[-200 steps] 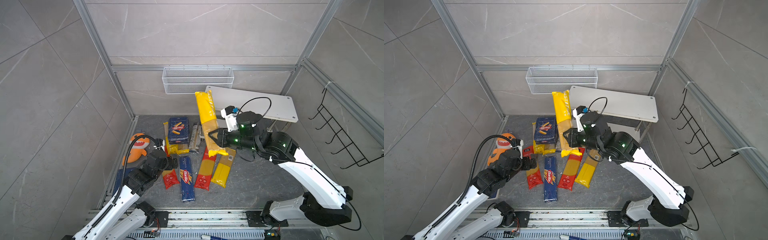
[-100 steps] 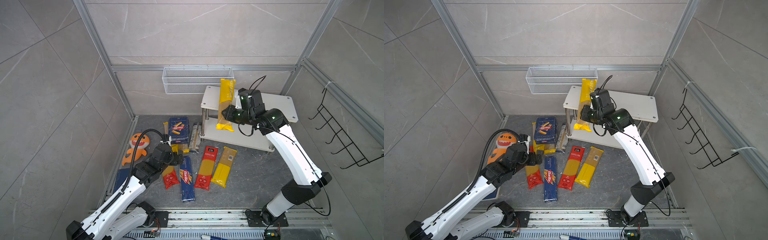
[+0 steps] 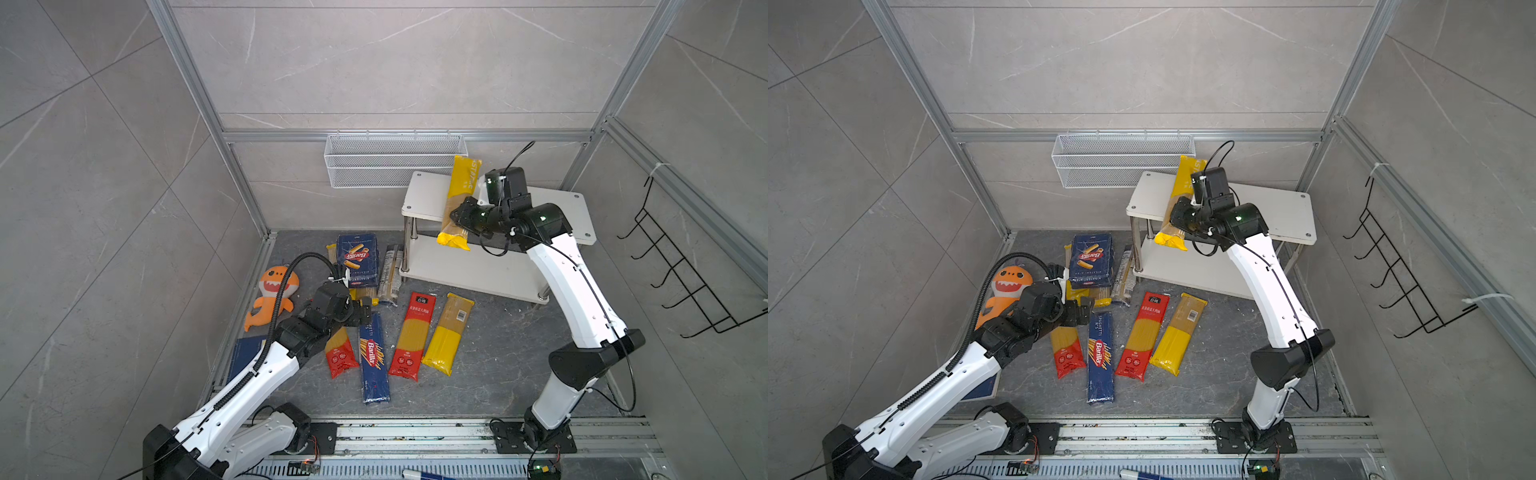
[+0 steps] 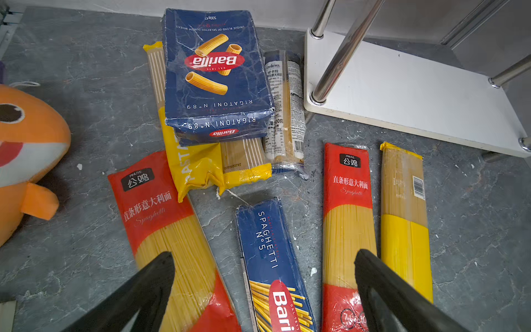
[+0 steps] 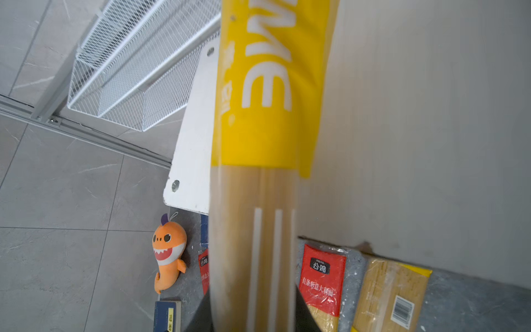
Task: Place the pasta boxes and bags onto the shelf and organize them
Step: 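Carry the yellow bag with the right gripper up to the shelf top, then lower the yellow bag upright onto the shelf top with the right gripper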
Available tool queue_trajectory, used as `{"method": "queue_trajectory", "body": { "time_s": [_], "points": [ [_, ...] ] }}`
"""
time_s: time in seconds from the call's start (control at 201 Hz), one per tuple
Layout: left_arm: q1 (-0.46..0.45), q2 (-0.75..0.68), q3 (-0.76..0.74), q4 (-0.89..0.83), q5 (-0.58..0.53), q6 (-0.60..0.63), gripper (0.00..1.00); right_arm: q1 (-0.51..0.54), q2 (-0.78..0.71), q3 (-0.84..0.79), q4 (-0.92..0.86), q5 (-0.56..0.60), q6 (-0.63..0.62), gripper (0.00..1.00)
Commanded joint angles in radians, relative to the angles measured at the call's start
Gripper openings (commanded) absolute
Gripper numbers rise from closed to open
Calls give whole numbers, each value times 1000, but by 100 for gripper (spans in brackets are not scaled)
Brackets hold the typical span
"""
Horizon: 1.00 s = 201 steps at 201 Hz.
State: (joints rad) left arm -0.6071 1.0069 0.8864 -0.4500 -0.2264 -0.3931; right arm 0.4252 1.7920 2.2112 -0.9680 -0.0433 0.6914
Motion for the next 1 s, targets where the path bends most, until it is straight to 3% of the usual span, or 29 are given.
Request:
{"method": "queue_trajectory", "body": {
  "time_s": [0.0,0.423,0.513,0.777,0.996],
  "points": [
    [-2,-9,36,47,42,12,100,6,14,85,147,-62,21,0],
    [-3,-20,27,37,40,13,100,6,134,177,171,-133,98,1],
    [-3,-17,31,34,39,17,100,6,118,151,179,-133,102,4],
    [-4,-16,34,36,38,16,100,7,17,6,237,-113,111,0],
    [-3,-6,33,50,46,16,100,6,-49,-20,202,-76,90,1]
  ]
}}
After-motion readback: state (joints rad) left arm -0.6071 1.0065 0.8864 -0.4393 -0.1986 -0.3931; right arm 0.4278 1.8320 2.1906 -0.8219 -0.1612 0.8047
